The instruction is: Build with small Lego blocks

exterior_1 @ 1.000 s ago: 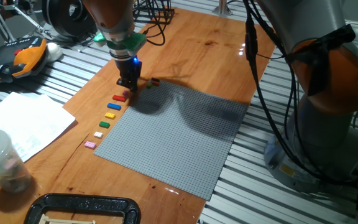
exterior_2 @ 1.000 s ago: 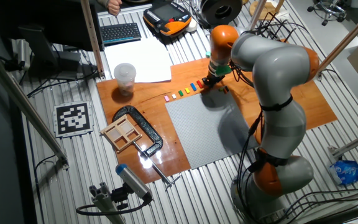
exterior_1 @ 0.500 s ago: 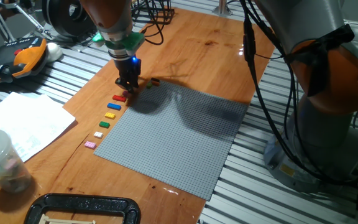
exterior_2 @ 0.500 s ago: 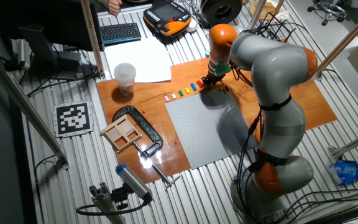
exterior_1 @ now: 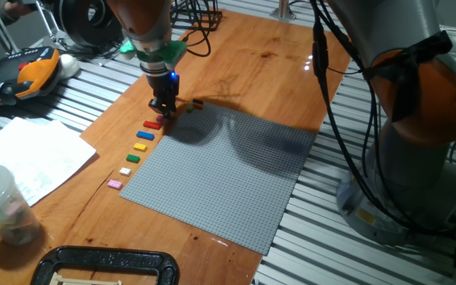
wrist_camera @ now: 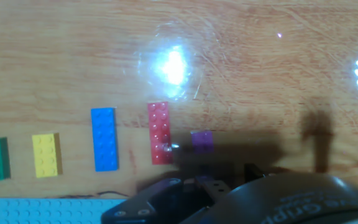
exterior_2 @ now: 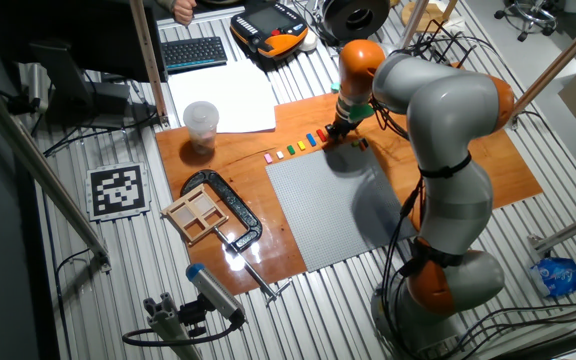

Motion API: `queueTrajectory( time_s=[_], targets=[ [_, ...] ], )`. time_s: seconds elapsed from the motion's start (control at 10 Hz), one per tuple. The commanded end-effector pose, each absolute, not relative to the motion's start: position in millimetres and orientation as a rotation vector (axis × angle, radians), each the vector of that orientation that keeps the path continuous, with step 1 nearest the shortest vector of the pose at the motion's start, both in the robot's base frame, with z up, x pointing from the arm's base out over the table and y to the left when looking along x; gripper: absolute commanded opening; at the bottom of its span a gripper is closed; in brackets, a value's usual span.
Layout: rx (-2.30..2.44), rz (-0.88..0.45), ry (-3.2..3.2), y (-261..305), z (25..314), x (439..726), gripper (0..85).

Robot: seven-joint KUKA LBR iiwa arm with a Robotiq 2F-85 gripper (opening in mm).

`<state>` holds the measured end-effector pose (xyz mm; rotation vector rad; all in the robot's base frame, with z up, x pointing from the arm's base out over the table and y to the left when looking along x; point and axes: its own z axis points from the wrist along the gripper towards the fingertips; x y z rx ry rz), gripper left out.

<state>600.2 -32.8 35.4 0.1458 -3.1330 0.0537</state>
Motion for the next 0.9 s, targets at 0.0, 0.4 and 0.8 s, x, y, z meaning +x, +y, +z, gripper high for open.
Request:
queueTrajectory(
  time_s=[0.0,0.4,0.8],
  targets=[
    [0.147,0.050,-3.134,-32.8,35.3,600.1,34.0],
    [0.111,0.043,-3.131,-26.4,35.2,602.8,34.0],
    [0.121,0.043,-3.138,-20.4,30.1,609.4,17.0]
  ],
)
